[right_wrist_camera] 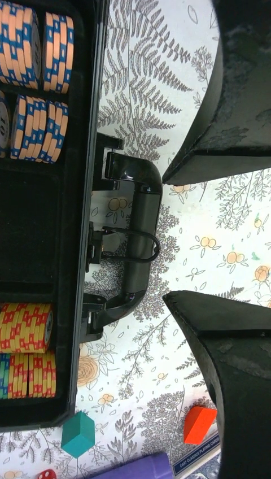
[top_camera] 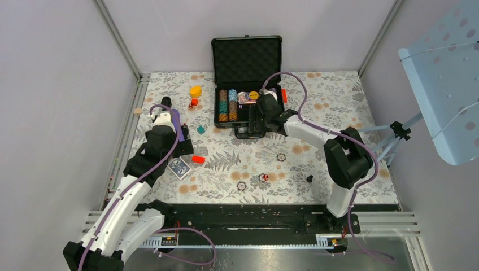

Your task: Pack up texas hold em set

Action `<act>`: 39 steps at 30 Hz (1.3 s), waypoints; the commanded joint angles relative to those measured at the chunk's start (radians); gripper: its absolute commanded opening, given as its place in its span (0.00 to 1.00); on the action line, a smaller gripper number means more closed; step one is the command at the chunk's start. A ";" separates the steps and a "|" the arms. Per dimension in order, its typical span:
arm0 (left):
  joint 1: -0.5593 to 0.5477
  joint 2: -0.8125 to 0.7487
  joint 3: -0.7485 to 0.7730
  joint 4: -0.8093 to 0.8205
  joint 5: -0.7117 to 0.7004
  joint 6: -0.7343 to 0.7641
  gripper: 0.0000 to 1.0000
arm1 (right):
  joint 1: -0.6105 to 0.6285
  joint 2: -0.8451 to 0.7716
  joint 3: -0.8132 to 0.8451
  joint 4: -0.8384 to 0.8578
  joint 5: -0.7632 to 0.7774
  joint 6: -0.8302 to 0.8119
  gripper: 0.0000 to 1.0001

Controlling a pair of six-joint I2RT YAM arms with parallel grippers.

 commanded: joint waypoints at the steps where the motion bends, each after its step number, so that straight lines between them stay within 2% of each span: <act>1: 0.005 0.005 0.004 0.043 0.019 0.012 0.99 | 0.013 0.060 0.047 0.018 -0.028 0.045 0.75; 10: 0.004 0.004 0.004 0.042 0.019 0.012 0.99 | 0.024 0.186 0.129 -0.023 0.010 0.115 0.72; 16: 0.005 0.004 0.004 0.043 0.023 0.012 0.99 | 0.046 0.267 0.221 -0.094 0.081 0.096 0.70; 20: 0.005 0.002 0.004 0.042 0.022 0.012 0.99 | 0.065 0.308 0.278 -0.196 0.154 0.088 0.62; 25: 0.005 0.002 0.004 0.042 0.028 0.012 0.99 | 0.077 0.320 0.273 -0.273 0.217 0.111 0.50; 26: 0.005 0.001 0.004 0.042 0.029 0.012 0.99 | 0.081 0.318 0.269 -0.285 0.222 0.112 0.51; 30: 0.004 0.000 0.004 0.042 0.030 0.012 0.99 | 0.108 0.294 0.279 -0.352 0.273 0.090 0.43; 34: 0.004 0.000 0.004 0.043 0.029 0.012 0.99 | 0.117 0.324 0.305 -0.428 0.198 0.073 0.43; 39: 0.005 -0.002 0.004 0.042 0.028 0.012 0.99 | 0.129 0.318 0.246 -0.443 0.138 0.091 0.44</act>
